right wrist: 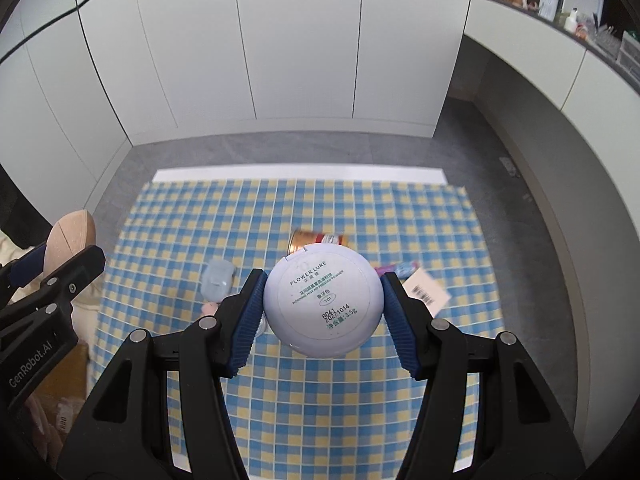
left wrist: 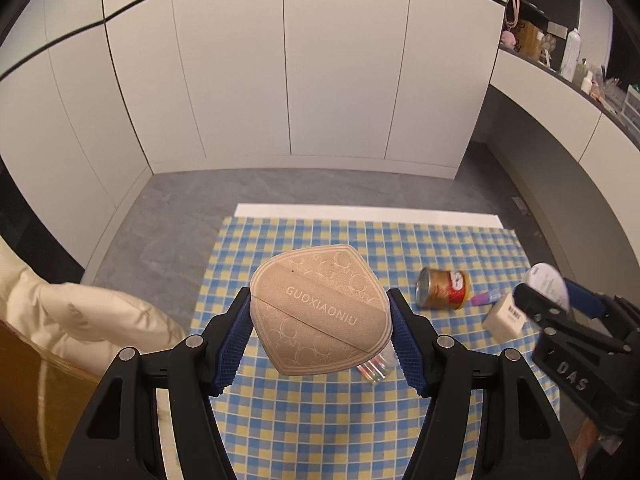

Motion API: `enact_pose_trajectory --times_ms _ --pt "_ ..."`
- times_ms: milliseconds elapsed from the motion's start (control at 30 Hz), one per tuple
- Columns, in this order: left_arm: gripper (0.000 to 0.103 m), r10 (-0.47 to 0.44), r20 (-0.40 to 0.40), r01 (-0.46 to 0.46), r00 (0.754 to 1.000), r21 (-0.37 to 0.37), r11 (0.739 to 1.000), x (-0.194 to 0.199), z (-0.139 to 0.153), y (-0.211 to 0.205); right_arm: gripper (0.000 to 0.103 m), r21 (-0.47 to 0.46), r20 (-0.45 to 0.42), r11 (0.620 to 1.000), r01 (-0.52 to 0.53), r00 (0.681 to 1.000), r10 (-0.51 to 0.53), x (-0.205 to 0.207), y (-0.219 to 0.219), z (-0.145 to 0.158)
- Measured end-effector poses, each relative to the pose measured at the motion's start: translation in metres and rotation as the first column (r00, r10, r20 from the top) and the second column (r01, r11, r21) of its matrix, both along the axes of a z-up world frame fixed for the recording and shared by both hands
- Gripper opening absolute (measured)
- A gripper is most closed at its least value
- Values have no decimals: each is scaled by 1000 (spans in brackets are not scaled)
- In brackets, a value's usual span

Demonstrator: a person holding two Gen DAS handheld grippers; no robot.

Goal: Organize objects
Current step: 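Lift the beige puff with the left gripper while the right gripper lifts the white compact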

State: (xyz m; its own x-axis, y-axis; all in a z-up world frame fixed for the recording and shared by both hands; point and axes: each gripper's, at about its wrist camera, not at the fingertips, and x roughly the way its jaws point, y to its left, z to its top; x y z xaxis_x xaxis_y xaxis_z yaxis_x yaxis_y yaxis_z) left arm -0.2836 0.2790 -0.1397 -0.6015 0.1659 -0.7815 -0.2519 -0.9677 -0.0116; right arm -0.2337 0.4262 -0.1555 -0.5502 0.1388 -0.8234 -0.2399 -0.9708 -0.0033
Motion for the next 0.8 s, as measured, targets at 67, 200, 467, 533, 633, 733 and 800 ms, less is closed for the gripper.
enact_pose_trajectory --times_ms 67,200,467,533,633,733,800 --pt "66 -2 -3 2 1000 3 1000 1 16 -2 60 13 -14 1000 0 1000 0 4 1 19" --pt "66 10 -22 -10 1000 10 1000 3 47 -9 60 13 -30 1000 -5 1000 5 9 3 55" --pt "66 33 -77 -31 996 30 999 12 105 -21 60 33 -74 999 -12 997 14 16 1 122" --pt "66 31 -90 -29 995 27 999 17 117 -21 60 37 -90 999 -15 996 18 20 0 139" --pt "66 35 -111 -32 993 24 999 24 132 -21 60 49 -115 999 -20 993 26 25 -3 159" --pt "66 42 -117 -37 992 47 998 30 146 -24 60 63 -140 998 -25 990 34 31 -5 180" --pt "66 45 -115 -38 992 57 998 33 153 -26 60 68 -152 997 -29 988 39 35 -7 190"
